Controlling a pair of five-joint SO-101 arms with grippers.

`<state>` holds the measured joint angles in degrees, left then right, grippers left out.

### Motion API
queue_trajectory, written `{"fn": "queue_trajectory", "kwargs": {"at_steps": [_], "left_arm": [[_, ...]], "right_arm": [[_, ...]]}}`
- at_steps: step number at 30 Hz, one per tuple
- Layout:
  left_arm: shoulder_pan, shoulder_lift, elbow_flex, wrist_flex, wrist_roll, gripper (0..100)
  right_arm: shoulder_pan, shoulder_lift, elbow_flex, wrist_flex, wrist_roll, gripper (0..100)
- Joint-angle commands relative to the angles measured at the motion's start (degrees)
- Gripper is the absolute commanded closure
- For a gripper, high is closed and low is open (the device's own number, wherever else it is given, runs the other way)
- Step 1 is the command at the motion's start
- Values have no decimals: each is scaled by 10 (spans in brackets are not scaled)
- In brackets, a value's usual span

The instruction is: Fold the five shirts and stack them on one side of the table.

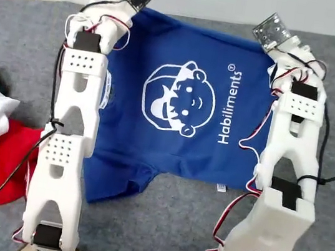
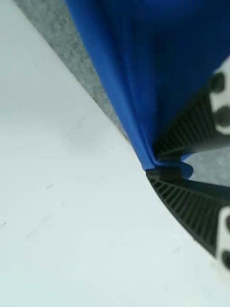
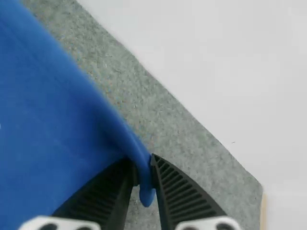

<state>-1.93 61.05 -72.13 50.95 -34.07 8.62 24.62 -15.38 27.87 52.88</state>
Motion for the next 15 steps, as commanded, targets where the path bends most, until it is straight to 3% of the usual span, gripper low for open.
{"fn": "queue_trajectory", "kwargs": {"at_steps": [1, 5, 9, 15], "left_arm": [[1, 4, -52, -9, -2, 995], [5, 3, -77, 44, -2, 995], [12, 3, -145, 220, -5, 995], [13, 4, -224, 459, -78, 995]], "right_arm": [[21, -7, -39, -15, 18, 988], [21, -10, -41, -16, 25, 988], [14, -13, -41, 72, 56, 988], [8, -52, -41, 237, 71, 988]]}}
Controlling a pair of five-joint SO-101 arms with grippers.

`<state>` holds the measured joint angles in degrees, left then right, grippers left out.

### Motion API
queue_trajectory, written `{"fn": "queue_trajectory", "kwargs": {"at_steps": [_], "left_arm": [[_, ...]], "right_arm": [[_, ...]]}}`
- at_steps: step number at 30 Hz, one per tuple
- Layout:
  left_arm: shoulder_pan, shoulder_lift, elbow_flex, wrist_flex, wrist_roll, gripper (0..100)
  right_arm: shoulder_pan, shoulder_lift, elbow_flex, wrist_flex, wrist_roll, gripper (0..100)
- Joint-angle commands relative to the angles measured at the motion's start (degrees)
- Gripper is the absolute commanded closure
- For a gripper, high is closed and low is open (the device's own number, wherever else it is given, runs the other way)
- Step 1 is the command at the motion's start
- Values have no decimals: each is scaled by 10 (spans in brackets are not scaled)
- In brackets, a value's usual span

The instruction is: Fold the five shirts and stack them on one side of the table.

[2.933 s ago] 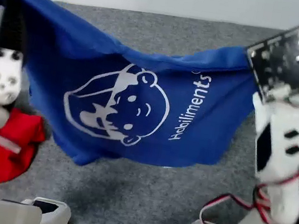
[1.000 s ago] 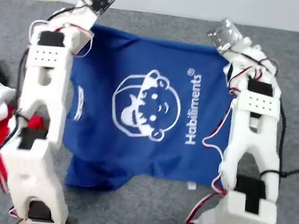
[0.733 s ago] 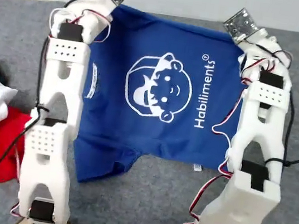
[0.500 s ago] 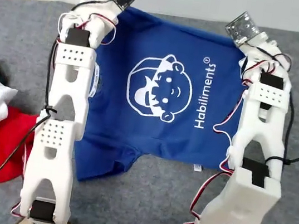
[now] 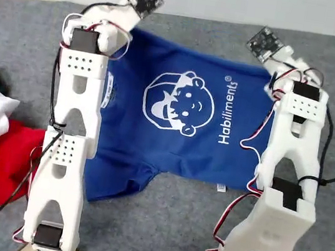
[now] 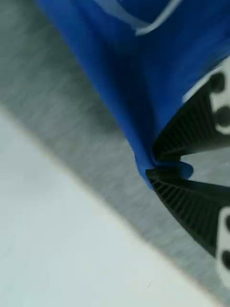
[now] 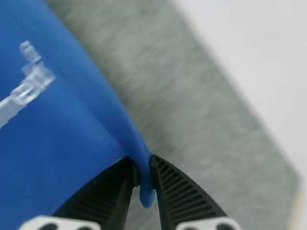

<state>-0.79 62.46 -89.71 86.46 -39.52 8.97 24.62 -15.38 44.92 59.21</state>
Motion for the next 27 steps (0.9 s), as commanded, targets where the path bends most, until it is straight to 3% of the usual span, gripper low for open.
{"fn": "queue_trajectory", "kwargs": {"at_steps": [1, 6, 9, 19, 27], "left_arm": [[1, -11, -53, 128, -33, 995], [-11, -21, -37, 142, -62, 995], [-10, -56, 32, 143, -84, 995], [6, -351, 544, 142, -165, 995], [33, -526, 810, 142, -178, 995]], "right_arm": [[3, -61, -41, 91, 9, 988], [-13, -92, -41, 231, 31, 988], [-15, -102, -41, 296, 37, 988], [-7, -129, -41, 466, 35, 988], [23, -131, -40, 525, 37, 988]]}}
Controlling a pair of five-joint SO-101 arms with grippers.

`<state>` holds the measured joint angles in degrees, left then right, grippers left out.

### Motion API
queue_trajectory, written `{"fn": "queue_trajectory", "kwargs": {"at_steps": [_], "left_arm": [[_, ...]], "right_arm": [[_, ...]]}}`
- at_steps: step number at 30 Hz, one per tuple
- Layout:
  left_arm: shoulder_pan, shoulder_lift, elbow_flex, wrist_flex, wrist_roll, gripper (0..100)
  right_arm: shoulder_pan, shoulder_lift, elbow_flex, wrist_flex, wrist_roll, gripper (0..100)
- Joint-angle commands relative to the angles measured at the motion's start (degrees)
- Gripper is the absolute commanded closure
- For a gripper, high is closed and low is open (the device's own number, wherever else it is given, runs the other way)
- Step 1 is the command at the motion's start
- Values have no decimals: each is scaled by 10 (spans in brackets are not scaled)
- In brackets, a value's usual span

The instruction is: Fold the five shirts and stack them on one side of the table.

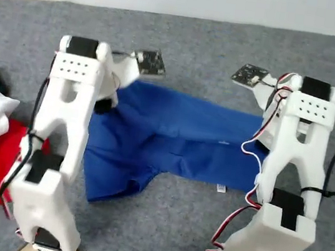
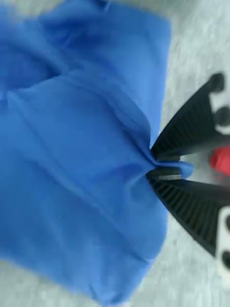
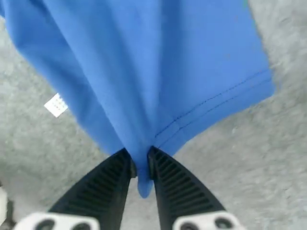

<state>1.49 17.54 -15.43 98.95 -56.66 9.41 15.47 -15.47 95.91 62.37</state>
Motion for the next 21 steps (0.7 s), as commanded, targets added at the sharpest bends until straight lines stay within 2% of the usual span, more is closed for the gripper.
{"fn": "queue_trajectory", "kwargs": {"at_steps": [1, 13, 21], "left_arm": [[12, -91, 88, 17, -7, 995], [11, -222, 298, 17, -42, 995], [10, -194, 341, 14, -47, 992]], "right_arm": [[22, -39, -40, 22, 6, 988], [51, -35, -20, 61, 35, 988], [49, -37, 32, 59, 34, 988]]}}
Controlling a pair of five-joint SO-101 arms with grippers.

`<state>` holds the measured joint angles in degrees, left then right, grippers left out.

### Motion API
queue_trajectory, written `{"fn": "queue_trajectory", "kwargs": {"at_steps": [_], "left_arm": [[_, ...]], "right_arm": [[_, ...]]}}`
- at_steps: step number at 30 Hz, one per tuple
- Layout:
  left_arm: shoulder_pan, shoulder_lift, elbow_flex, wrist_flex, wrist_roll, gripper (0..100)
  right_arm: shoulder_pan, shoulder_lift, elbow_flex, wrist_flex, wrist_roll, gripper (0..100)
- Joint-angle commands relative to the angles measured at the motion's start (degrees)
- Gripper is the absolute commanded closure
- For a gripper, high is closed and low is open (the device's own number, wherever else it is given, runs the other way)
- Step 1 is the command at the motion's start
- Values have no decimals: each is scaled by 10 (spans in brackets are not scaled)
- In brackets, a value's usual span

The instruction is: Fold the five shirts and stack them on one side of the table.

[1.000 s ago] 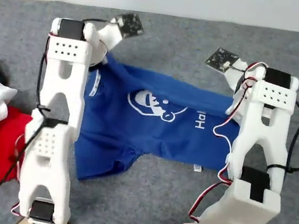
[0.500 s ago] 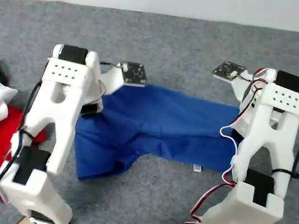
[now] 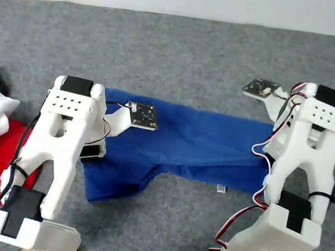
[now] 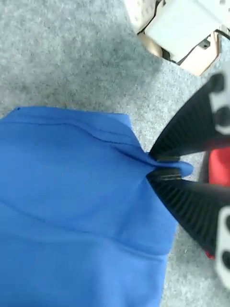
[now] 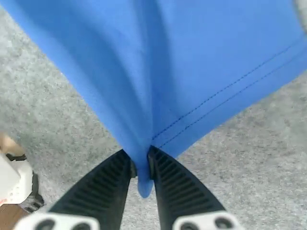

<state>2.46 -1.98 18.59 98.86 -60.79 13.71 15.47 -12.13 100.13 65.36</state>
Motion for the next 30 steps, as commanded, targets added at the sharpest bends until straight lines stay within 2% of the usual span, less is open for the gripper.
{"fn": "queue_trajectory", "kwargs": {"at_steps": [1, 4, 7, 10, 19, 22, 24, 26, 29, 30], "left_arm": [[0, 8, 0, 14, -6, 991], [0, 19, 0, 4, -6, 945], [-3, 20, -1, -5, -4, 902], [-3, 20, -17, 3, -3, 895], [-34, 23, -127, 11, 5, 899], [-44, 25, -170, -33, 58, 910], [-46, 25, -177, -86, 107, 958], [-43, 26, -175, -134, 160, 998], [-43, 26, -145, -219, 265, 994], [-44, 26, -131, -249, 302, 994]], "right_arm": [[6, -38, -2, 20, 4, 988], [6, -39, -2, 29, 4, 967], [7, -40, -2, 29, 0, 820], [7, -41, -14, 28, -55, 716], [-4, -70, -33, 20, -98, 713], [-15, -70, -33, -22, -159, 715], [-27, -69, -31, -63, -207, 745], [-39, -66, -30, -103, -247, 833], [-52, -44, -33, -152, -285, 995], [-56, -39, -33, -158, -293, 989]]}}
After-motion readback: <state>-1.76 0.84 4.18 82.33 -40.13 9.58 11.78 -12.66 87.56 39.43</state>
